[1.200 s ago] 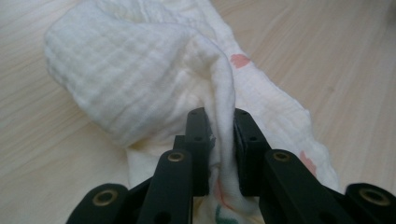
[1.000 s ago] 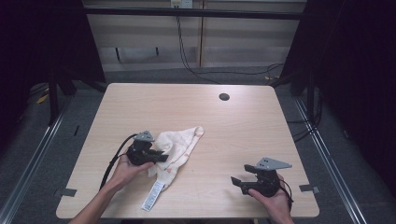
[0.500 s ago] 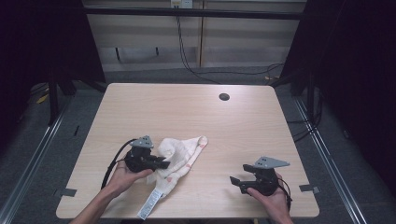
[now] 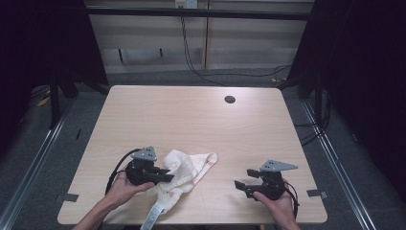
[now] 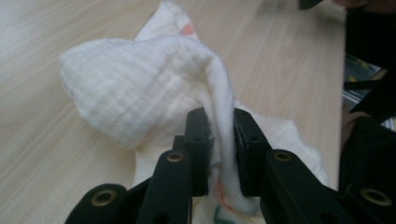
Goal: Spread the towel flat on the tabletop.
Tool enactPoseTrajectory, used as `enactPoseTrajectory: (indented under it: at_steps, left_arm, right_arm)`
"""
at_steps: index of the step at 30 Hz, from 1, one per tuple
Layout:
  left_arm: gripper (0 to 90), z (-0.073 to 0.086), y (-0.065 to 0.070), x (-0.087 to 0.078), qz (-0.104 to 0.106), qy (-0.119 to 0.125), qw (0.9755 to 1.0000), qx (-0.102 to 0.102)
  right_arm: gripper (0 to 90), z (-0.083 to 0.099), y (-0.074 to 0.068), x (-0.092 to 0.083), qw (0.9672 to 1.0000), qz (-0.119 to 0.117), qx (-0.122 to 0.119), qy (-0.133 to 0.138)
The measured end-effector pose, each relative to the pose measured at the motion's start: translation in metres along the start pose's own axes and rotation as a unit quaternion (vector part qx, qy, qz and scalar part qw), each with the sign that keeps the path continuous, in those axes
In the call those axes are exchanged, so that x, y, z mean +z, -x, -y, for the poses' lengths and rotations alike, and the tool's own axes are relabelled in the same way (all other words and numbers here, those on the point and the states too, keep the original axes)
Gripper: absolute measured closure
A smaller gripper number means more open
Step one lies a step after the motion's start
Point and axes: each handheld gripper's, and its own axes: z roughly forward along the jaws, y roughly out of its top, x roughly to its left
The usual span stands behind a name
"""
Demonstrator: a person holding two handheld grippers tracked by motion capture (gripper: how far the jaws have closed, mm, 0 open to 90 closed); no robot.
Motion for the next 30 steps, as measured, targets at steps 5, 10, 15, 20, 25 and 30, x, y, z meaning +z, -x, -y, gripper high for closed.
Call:
enactPoseTrajectory:
  at_steps: [5,10,15,20,25,30]
  left_arm:
    - [71.9,0.008,-0.006,0.005,-0.008,-0.018,0.9997,-0.010]
    - [50.8,0.010,-0.005,-0.002,-0.030,-0.007,0.9994,-0.012]
    - [35.4,0.004,-0.004,-0.024,-0.050,0.015,0.9983,-0.026]
    - [47.9,-0.004,0.015,-0.048,-0.041,0.046,0.9981,0.010]
    - [57.8,0.003,0.035,-0.031,-0.011,0.016,0.9984,0.053]
    - [66.1,0.017,0.027,-0.011,-0.010,-0.034,0.9979,0.055]
  right_arm:
    - [33.0,-0.001,-0.004,0.000,0.9998,-0.011,-0.018,-0.003]
    - [32.1,0.000,-0.005,0.000,0.9996,-0.008,-0.025,-0.006]
    - [31.4,0.000,-0.005,-0.001,0.9997,-0.004,-0.023,-0.006]
    - [31.7,0.000,-0.004,0.003,0.9996,0.002,-0.026,-0.014]
    - [31.4,0.000,-0.005,0.002,0.9995,0.003,-0.026,-0.015]
    - [30.0,0.002,-0.006,0.001,0.9995,0.007,-0.029,-0.013]
